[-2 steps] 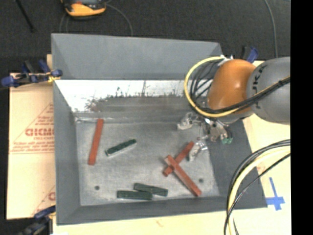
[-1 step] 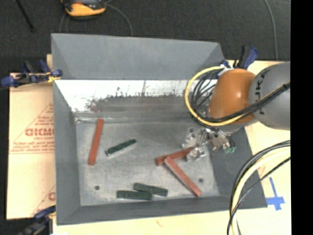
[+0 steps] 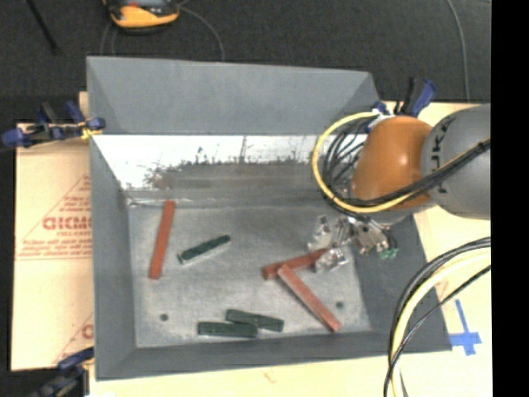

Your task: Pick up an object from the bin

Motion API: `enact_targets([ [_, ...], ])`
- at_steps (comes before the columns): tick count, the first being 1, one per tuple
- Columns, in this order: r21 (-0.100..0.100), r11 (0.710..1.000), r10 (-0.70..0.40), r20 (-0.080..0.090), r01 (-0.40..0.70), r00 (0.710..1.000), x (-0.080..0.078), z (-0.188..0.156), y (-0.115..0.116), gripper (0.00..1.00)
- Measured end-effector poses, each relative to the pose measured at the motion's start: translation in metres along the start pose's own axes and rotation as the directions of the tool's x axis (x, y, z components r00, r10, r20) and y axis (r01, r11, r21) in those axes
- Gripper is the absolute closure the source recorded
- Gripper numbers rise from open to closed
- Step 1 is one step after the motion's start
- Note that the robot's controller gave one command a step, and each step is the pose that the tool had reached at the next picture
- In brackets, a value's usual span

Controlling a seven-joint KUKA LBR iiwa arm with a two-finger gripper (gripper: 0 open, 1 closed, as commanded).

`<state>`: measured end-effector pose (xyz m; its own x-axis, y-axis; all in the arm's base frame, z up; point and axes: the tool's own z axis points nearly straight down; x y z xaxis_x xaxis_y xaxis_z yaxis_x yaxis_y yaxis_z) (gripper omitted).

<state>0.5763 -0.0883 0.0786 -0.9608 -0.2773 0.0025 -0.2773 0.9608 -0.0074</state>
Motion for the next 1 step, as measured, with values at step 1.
enact_targets([
  [1, -0.006, 0.999, -0.038, 0.007, 0.038, 0.999, -0.0001, -0.1291, 0.0389, 1.00],
])
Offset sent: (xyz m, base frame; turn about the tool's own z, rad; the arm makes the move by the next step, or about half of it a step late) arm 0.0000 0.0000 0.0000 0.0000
